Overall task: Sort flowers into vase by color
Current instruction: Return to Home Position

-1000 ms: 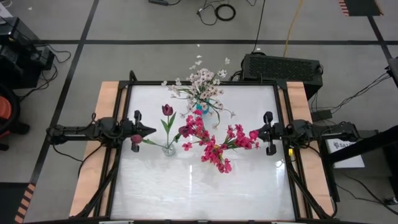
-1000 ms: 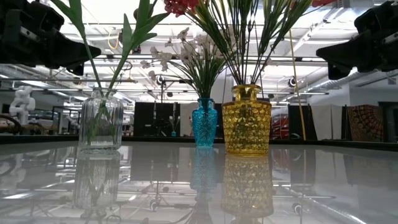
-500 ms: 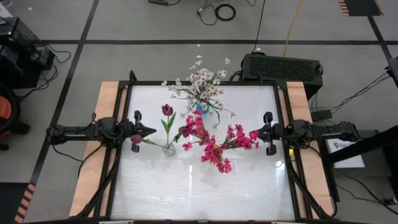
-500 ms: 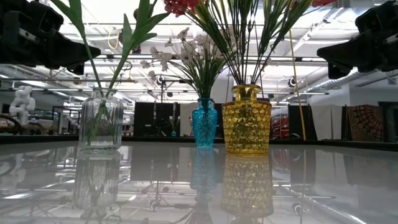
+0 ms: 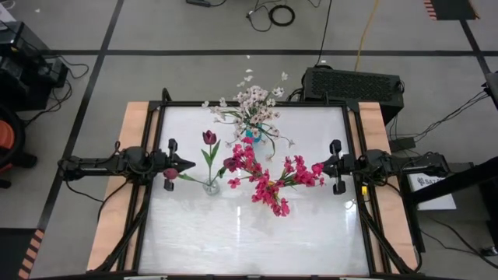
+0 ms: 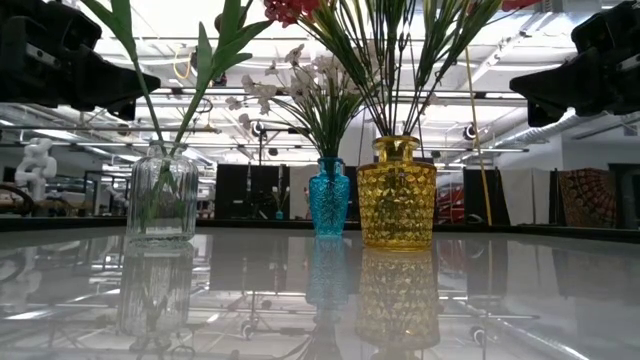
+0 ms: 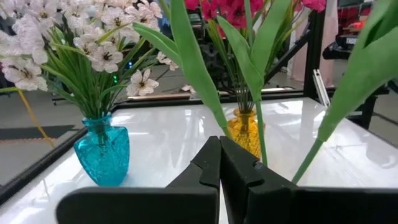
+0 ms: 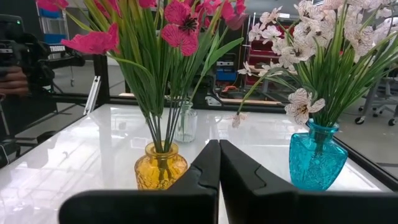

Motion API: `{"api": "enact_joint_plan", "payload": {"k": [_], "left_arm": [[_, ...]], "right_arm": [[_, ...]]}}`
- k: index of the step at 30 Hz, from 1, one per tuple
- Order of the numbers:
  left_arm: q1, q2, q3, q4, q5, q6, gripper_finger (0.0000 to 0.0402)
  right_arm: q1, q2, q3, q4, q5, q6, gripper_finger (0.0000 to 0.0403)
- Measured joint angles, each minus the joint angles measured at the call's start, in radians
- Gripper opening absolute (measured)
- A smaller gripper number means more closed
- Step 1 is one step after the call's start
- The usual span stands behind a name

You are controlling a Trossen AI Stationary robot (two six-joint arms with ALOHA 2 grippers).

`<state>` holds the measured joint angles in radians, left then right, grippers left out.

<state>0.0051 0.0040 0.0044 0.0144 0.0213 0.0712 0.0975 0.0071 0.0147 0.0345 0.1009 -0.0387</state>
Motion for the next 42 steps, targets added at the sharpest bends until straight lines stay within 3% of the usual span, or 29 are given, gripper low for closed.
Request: {"api": "enact_joint_plan", "payload": {"k": [42], "left_arm": [[0.0,0.0,0.0,0.003,-0.007,0.014,0.0006]], "right_arm": [[0.0,0.0,0.0,-0.001,0.001,0.0,0.0]]}}
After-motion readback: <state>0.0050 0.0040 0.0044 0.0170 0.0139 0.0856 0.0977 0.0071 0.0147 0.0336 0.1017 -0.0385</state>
